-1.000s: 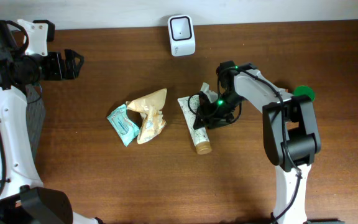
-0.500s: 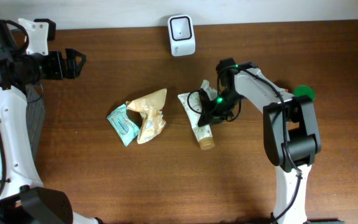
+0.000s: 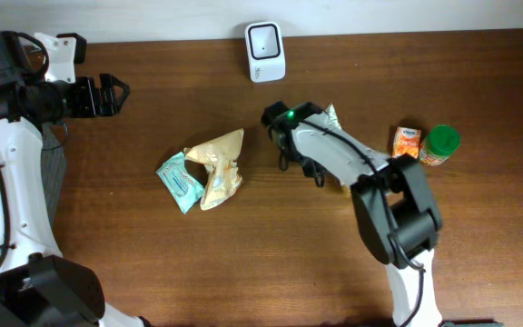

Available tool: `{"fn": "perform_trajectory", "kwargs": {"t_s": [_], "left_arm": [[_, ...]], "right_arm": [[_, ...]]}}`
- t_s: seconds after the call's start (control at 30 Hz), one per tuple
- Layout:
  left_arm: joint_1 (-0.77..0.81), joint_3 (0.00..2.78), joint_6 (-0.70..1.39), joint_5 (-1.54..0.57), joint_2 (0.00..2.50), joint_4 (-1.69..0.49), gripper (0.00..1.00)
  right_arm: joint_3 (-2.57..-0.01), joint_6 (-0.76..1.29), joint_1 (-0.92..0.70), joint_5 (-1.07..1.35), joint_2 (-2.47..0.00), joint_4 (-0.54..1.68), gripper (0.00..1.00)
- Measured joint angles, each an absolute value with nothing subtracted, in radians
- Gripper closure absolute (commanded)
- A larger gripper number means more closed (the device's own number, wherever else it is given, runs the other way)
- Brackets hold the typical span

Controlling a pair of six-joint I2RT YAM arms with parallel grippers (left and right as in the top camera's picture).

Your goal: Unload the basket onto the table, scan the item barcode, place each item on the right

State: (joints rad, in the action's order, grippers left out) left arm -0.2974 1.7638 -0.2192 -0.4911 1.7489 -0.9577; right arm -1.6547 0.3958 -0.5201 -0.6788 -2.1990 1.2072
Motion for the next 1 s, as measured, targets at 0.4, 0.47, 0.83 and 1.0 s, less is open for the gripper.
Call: {"fn": "perform_trajectory", "kwargs": {"t_s": [0.4, 0.47, 0.83, 1.0], "left_arm": [[-0.297, 1.764, -0.219, -0.491, 1.749, -0.957, 0.01], [-0.297, 1.764, -0.219, -0.491, 1.749, -0.957, 0.01], [-0.297, 1.764, -0.219, -0.491, 1.749, -0.961, 0.01], [-0.297, 1.764, -0.219, -0.491, 1.749, -0.964, 0.01]], "right_arm": [[-1.663, 0.287, -0.543, -0.344, -2.21, 1.163, 0.61], [-1.67, 0.274, -0.543, -0.308, -2.21, 1.185, 0.61], [-2.012, 0.289, -0.49, -0.106, -2.158, 1.35, 0.13], [-1.942, 0.253, -0.288, 0.065, -2.162, 1.264, 0.02]]}}
